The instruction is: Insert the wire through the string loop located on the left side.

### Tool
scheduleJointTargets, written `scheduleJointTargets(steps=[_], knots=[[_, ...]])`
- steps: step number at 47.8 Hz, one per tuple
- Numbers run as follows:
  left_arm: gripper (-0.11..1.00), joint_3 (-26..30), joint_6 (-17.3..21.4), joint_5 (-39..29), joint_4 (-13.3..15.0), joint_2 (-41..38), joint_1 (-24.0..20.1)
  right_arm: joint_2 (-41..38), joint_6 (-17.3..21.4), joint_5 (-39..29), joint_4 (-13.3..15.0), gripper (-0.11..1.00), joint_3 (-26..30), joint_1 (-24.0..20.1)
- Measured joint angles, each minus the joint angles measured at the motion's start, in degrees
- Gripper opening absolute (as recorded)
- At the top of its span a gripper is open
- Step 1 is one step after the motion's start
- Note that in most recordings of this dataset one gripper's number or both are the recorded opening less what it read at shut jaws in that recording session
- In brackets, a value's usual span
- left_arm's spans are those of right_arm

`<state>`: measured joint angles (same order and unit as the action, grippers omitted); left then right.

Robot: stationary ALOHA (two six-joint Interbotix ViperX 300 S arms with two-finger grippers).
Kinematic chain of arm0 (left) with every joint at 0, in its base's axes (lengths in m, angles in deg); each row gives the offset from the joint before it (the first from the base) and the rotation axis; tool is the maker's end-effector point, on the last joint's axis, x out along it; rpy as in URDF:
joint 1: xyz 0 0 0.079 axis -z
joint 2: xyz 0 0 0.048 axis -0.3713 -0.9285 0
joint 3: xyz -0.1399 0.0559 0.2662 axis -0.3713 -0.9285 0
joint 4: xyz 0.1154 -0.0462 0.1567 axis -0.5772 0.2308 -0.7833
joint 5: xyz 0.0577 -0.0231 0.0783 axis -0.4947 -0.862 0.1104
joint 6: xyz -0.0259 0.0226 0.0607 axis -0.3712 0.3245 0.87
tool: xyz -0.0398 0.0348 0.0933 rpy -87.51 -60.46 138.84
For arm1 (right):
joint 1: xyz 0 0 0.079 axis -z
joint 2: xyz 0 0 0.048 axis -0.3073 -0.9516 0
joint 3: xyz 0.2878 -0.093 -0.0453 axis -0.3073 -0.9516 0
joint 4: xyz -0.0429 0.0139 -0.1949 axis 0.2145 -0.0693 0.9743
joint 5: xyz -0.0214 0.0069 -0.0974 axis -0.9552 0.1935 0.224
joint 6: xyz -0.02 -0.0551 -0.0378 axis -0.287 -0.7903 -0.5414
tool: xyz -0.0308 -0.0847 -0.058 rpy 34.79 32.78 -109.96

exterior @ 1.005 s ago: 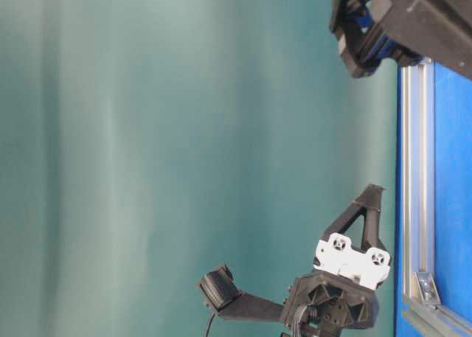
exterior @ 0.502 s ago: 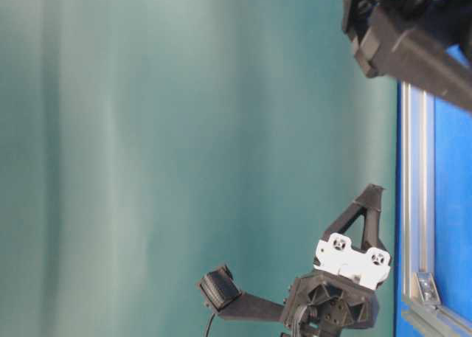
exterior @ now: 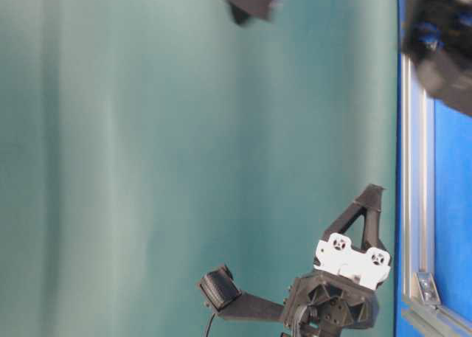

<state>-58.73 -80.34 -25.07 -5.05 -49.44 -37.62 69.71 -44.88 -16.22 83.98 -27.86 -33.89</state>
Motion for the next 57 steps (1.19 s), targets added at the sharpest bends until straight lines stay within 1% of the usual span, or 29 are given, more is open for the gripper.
scheduleJointTargets(steps=[11,21,27,31,34,36,42,45,47,49,57], knots=[[0.0,0.0,0.0,-0.26,0.0,0.0,0.0,-4.13,1.14,0.09,-0.35,0.82,2.29,0.0],[0.0,0.0,-0.09,-0.26,0.0,0.0,0.0,-5.1,1.14,0.26,-0.35,0.82,3.25,0.0],[0.0,0.0,-0.09,-0.35,0.09,0.0,0.0,-5.63,1.14,0.26,-0.35,0.8,3.43,0.0],[0.0,0.0,-0.09,-0.35,0.09,0.0,0.0,-5.89,1.23,0.26,-0.44,0.76,3.43,0.0],[0.0,0.0,-0.09,-0.35,0.0,0.0,-0.09,-5.89,1.14,0.26,-0.35,0.7,3.43,0.0],[0.0,0.0,-0.09,-0.35,0.0,0.0,0.0,-5.89,1.23,0.26,-0.44,0.64,3.43,0.0],[0.0,0.0,-0.09,-0.26,0.0,0.0,0.0,-5.89,1.23,0.26,-0.35,0.26,3.43,0.0],[0.0,-0.09,-0.09,-0.35,0.0,0.0,0.0,-5.89,1.14,0.26,-0.35,0.12,3.43,0.0],[0.0,-0.09,-0.09,-0.35,0.0,0.0,0.0,-5.89,1.05,0.26,-0.35,0.04,3.43,0.0],[0.0,-0.09,-0.09,-0.35,0.0,0.0,0.0,-5.89,1.05,0.26,-0.35,0.01,3.52,0.0],[0.0,0.0,-0.09,-0.35,0.0,0.0,0.0,-5.89,1.05,0.35,-0.26,0.01,3.43,0.0]])
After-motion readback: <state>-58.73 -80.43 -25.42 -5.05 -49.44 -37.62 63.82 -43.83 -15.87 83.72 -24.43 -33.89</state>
